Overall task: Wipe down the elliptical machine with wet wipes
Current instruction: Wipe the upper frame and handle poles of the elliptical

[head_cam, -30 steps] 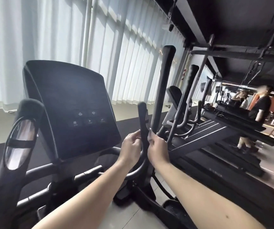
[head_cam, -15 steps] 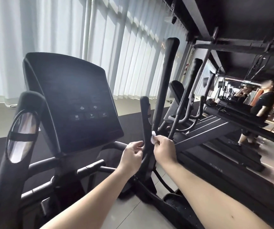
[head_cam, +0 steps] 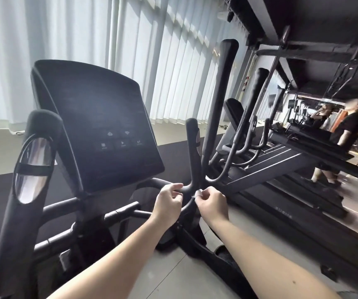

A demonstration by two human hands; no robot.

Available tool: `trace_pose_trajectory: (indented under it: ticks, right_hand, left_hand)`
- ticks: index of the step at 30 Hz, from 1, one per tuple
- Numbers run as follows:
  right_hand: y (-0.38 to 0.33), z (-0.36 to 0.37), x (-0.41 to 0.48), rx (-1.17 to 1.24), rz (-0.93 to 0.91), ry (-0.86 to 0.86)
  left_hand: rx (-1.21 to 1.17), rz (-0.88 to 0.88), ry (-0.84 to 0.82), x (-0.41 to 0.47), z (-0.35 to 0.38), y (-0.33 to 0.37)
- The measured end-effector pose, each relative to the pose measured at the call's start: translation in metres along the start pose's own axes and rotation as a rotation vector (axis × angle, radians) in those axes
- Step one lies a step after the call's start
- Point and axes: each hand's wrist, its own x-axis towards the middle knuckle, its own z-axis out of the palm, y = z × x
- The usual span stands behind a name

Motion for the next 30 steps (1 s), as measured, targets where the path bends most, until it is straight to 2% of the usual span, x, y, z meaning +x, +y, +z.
trace_pose_trajectory:
  ticks: [4,8,12,14,17,19,21,23,27,30]
  right_hand:
    - [-0.027,-0.007,0.006,0.178,-0.046,0.149]
    - [-0.039,0.001,-0.001,0.247,-0.068,0.216]
    - [-0.012,0.033,-0.023,0.079,0.077,0.038]
    - [-0.004,0.036,-0.037,0.136,0.110,-0.009]
    - [-0.006,0.028,-0.048,0.373,0.000,-0.066]
    - [-0.005,0.022,-0.048,0.415,-0.058,-0.081]
    - [-0.004,0.018,-0.046,0.426,-0.077,-0.096]
    - [-0.002,0.015,-0.043,0.432,-0.077,-0.099]
    - [0.005,0.013,-0.042,0.488,0.037,-0.050]
    - [0.014,0.013,-0.043,0.506,0.112,-0.092]
  left_hand:
    - [-0.003,-0.004,0.024,0.001,-0.003,-0.004]
    - [-0.043,-0.029,0.022,0.001,-0.003,-0.009]
    - [-0.033,-0.035,0.015,0.000,-0.004,-0.017]
    - [-0.057,-0.055,-0.013,0.001,-0.005,-0.023]
    - [-0.194,-0.088,-0.113,0.001,-0.006,-0.027]
    - [-0.333,-0.062,-0.198,-0.005,-0.007,-0.023]
    - [-0.364,0.001,-0.249,-0.010,-0.006,-0.018]
    - [-0.311,0.035,-0.189,-0.009,-0.003,-0.019]
    - [-0.114,0.124,0.066,0.004,0.005,-0.024]
    - [-0.089,0.235,0.104,0.014,0.014,-0.012]
